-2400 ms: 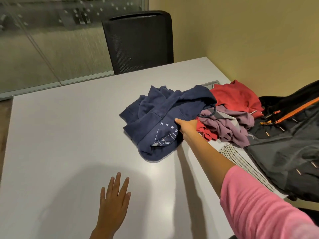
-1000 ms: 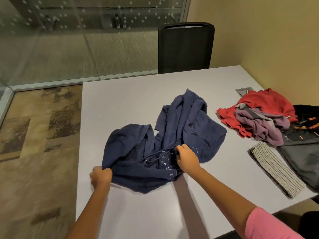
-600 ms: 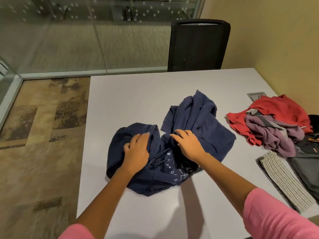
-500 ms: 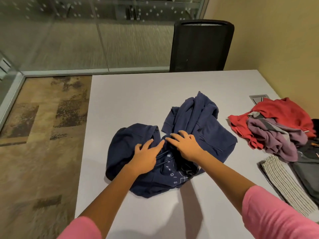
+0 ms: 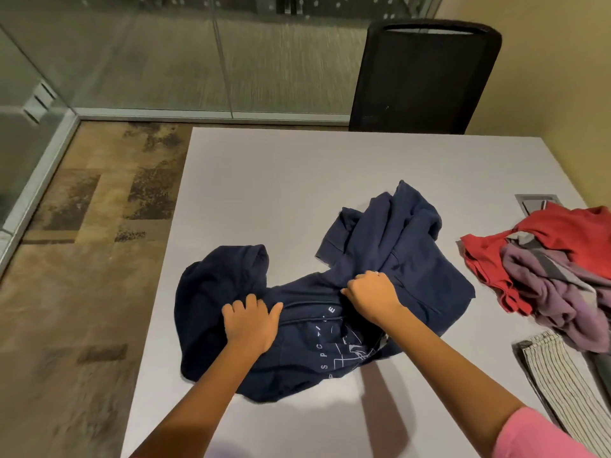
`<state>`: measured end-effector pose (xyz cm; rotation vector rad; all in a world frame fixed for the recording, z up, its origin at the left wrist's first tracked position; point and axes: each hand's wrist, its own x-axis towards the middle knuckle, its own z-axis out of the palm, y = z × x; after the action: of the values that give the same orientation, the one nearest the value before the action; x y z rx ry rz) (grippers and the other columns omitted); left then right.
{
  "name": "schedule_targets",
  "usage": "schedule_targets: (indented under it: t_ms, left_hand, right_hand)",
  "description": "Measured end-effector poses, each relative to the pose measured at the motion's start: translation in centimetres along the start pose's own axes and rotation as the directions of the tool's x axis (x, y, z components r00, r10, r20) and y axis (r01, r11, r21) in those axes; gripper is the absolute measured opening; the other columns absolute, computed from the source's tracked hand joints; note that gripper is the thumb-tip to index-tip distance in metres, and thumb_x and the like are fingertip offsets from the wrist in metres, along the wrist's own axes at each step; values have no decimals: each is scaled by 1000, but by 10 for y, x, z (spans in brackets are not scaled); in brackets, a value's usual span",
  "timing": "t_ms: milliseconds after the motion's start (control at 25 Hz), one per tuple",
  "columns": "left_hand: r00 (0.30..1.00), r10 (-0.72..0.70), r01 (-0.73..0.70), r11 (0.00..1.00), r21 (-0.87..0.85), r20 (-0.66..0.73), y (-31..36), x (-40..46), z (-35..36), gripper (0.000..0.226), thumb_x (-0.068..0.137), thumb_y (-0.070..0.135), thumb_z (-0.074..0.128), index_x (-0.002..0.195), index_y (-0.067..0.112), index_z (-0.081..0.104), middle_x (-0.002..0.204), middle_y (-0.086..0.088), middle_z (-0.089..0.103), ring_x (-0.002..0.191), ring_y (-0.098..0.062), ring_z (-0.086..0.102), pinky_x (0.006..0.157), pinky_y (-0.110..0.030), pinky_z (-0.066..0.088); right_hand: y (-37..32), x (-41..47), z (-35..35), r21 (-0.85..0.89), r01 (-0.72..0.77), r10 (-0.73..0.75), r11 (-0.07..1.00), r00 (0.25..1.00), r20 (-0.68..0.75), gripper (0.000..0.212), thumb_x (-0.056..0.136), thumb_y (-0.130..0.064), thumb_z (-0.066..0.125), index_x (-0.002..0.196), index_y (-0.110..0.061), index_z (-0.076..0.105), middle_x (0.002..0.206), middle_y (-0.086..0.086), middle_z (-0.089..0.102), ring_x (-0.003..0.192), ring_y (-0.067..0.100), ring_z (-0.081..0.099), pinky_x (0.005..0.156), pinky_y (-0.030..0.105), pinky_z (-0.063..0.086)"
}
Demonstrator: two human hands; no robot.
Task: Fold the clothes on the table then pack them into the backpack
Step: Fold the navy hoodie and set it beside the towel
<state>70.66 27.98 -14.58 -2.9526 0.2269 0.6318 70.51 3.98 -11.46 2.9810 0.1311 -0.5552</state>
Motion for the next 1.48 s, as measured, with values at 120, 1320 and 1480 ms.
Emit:
schedule_targets:
  t_ms: [120, 1320, 1480]
  left_hand:
    - [995, 12, -1, 994, -110, 100, 9, 13, -19, 32, 101, 26, 30, 104, 14, 59, 121, -6, 56, 97, -24, 60, 79, -34, 41]
    - [829, -423, -265, 278, -923, -366, -23, 38, -124, 39, 100, 28, 49, 64, 20, 35, 60, 2, 36, 54, -10, 32, 48, -16, 30]
    - [807, -523, -156, 260, -953, -275, -40, 24, -99, 32, 101, 28, 46, 74, 10, 45, 68, -2, 46, 60, -14, 40, 54, -18, 34]
  right_hand:
    - [-6, 8, -3, 39, 9, -5, 999, 995, -103, 16, 67, -9, 79, 76, -13, 67, 74, 7, 64, 48, 26, 52, 45, 29, 33]
    - [88, 18, -3, 38, -256, 254, 966, 966, 36, 48, 97, -31, 47, 143, -25, 35, 136, 7, 43, 127, 34, 36, 97, 46, 32]
    - [76, -11, 3, -5, -143, 134, 990, 936, -327, 10, 72, -15, 73, 76, -11, 65, 84, 7, 59, 85, 31, 55, 71, 37, 38]
